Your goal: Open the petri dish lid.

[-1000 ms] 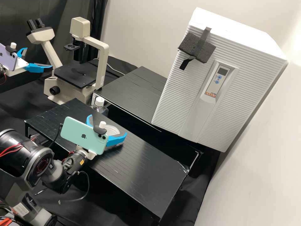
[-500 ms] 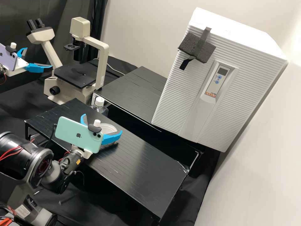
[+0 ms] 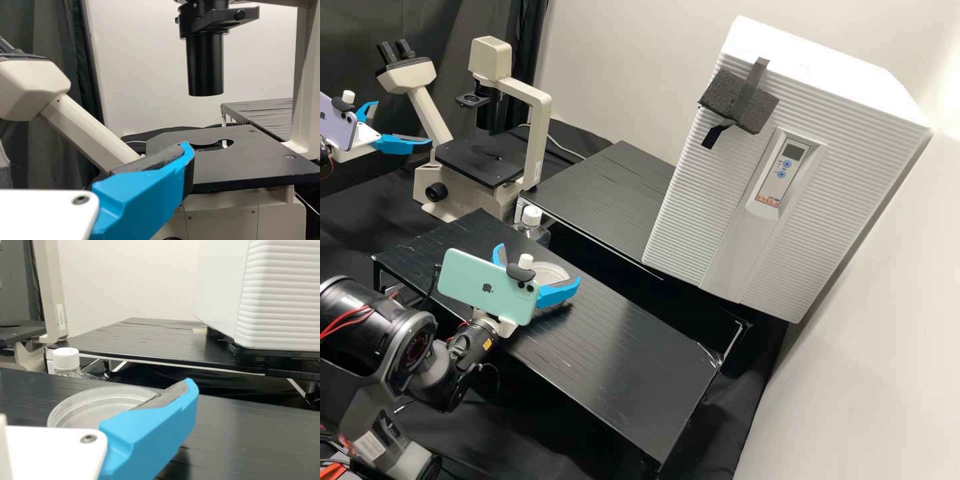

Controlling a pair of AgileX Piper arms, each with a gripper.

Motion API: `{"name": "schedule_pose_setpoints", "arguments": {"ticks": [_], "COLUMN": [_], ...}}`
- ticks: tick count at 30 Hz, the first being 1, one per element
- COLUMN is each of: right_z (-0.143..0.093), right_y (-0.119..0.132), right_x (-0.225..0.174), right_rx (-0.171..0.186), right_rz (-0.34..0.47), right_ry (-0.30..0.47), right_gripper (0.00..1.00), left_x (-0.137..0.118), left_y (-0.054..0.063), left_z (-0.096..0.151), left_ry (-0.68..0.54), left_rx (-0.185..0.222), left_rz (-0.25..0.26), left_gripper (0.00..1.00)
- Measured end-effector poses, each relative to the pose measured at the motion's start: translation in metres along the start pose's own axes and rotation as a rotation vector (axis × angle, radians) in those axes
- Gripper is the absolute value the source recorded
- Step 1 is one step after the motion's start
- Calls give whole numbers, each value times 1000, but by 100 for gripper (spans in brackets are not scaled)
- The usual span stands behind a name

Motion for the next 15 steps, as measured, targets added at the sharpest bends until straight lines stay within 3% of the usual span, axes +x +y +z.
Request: {"name": "schedule_pose_setpoints", "arguments": {"ticks": [15], "right_z": [5], "right_y": [4], "right_x": [-1], "right_rx": [-9], "right_rz": [36], "right_ry": [-42], "right_gripper": [100], "left_x": [0], "left_y": [0], "left_z": [0], "left_ry": [0], "left_rx": [0], "left_rz": [0], "left_gripper": [100]}}
